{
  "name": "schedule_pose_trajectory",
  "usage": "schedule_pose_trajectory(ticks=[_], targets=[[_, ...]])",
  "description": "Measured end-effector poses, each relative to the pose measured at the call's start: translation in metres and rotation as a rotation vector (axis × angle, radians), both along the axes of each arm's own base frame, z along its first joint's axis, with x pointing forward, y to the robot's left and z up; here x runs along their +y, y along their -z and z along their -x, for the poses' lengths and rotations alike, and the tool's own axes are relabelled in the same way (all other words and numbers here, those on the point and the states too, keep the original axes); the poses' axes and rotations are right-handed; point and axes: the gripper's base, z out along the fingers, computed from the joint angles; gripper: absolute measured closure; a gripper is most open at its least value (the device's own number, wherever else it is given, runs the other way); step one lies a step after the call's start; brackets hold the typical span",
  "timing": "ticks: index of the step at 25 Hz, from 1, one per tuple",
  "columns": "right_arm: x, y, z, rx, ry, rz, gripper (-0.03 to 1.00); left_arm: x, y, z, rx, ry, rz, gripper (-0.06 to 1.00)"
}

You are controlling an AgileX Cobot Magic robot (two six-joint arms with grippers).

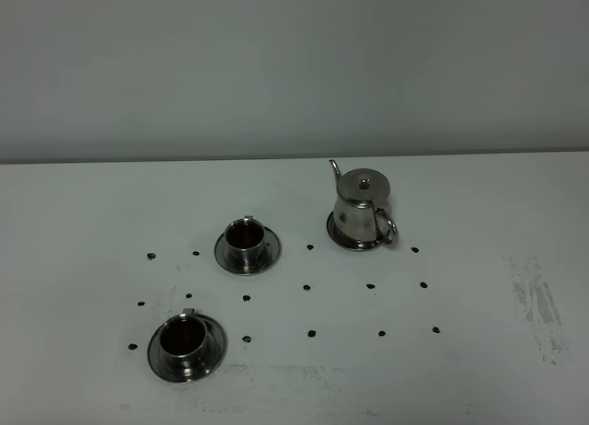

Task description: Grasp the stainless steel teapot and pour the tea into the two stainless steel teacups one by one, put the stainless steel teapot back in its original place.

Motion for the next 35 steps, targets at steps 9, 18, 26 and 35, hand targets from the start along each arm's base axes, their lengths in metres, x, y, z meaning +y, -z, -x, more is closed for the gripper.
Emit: schedule_pose_trajectory(ticks=[9, 18, 26, 35], targets=[[0.0000, 0.0003, -0.0002, 0.000, 0.000, 0.000, 0.75, 0.0000, 0.0000, 0.0000, 0.000, 0.000, 0.000, 0.70], [0.0000, 0.0003, -0.0002, 0.001, 0.001, -0.001, 0.75, 0.0000, 0.0000, 0.0000, 0.000, 0.000, 0.000, 0.70], [0.0000, 0.0003, -0.0002, 0.001, 0.001, -0.001, 0.75, 0.0000, 0.0000, 0.0000, 0.000, 0.000, 0.000, 0.70], [0.0000, 0.0003, -0.0002, 0.000, 0.000, -0.001, 0.75, 0.0000, 0.0000, 0.0000, 0.000, 0.000, 0.000, 0.70]])
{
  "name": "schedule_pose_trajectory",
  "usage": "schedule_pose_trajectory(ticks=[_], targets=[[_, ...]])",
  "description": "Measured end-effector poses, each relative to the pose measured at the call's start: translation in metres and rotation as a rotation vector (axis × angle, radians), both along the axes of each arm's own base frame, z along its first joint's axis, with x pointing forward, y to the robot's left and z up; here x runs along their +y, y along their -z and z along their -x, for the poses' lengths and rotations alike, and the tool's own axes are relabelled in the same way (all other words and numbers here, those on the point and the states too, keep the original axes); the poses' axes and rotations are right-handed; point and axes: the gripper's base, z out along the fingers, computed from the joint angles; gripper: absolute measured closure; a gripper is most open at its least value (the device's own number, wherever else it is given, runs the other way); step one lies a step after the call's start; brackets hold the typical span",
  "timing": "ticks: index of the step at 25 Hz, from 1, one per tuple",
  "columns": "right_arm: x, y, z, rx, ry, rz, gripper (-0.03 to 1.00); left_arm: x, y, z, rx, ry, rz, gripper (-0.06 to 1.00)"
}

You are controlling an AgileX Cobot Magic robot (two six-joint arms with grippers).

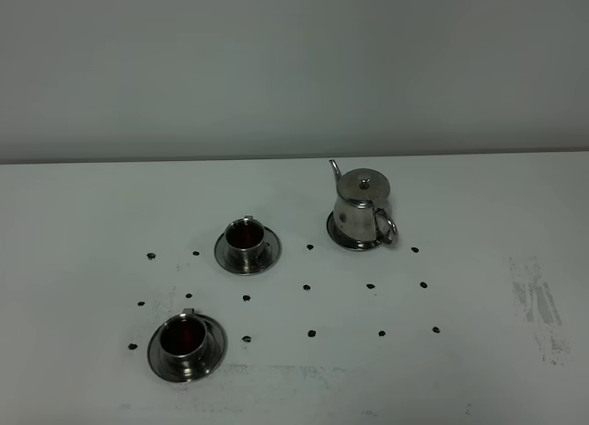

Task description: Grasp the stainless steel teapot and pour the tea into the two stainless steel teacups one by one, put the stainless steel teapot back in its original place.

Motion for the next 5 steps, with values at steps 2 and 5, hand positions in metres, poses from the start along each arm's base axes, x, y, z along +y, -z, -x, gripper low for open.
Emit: schedule_pose_trajectory(ticks=[2, 5], targets=[[0.0000, 0.0000, 0.0000, 0.000, 0.000, 0.000, 0.75, 0.0000, 0.0000, 0.0000, 0.000, 0.000, 0.000, 0.70], [0.0000, 0.0000, 0.0000, 0.000, 0.000, 0.000, 0.75, 0.0000, 0.0000, 0.0000, 0.000, 0.000, 0.000, 0.70]])
